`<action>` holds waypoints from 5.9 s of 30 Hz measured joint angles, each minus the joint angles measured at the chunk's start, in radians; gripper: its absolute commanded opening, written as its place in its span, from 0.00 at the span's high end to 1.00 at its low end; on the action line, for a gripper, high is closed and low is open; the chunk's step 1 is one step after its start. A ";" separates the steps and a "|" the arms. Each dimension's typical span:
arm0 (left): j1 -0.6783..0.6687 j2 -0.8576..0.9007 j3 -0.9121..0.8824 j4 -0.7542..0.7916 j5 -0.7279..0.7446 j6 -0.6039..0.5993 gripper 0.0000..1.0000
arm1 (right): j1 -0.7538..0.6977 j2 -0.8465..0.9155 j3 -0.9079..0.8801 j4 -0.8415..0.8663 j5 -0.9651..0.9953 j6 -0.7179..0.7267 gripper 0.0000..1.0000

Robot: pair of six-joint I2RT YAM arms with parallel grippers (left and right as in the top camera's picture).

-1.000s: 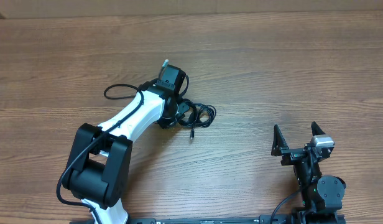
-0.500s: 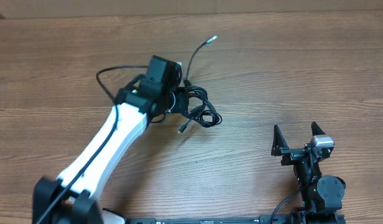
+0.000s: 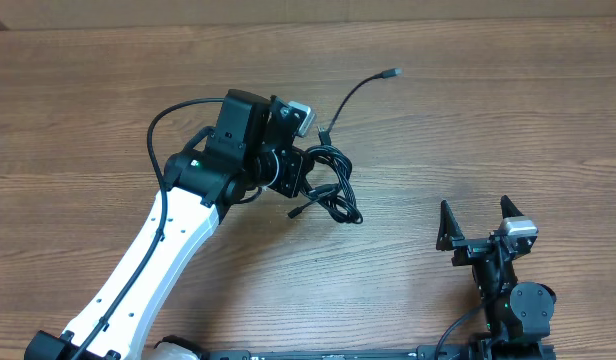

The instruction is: Untangle cables

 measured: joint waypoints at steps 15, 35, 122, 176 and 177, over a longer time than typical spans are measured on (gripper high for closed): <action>0.000 0.000 0.000 -0.024 0.088 0.050 0.96 | 0.000 0.000 0.000 0.000 0.000 0.000 0.00; 0.000 0.000 0.000 -0.120 0.091 0.154 0.96 | 0.000 0.000 0.000 0.000 0.000 0.000 0.00; -0.246 0.000 0.001 0.030 -0.172 0.061 0.96 | 0.001 0.849 0.824 -0.964 -0.811 -0.018 0.19; -0.364 0.000 0.001 0.130 -0.273 -0.341 0.96 | 0.031 0.850 0.824 -1.030 -0.800 -0.185 0.96; -0.364 0.000 0.001 0.130 -0.288 -0.375 0.96 | 0.031 0.850 0.824 -1.030 -0.805 -0.185 0.96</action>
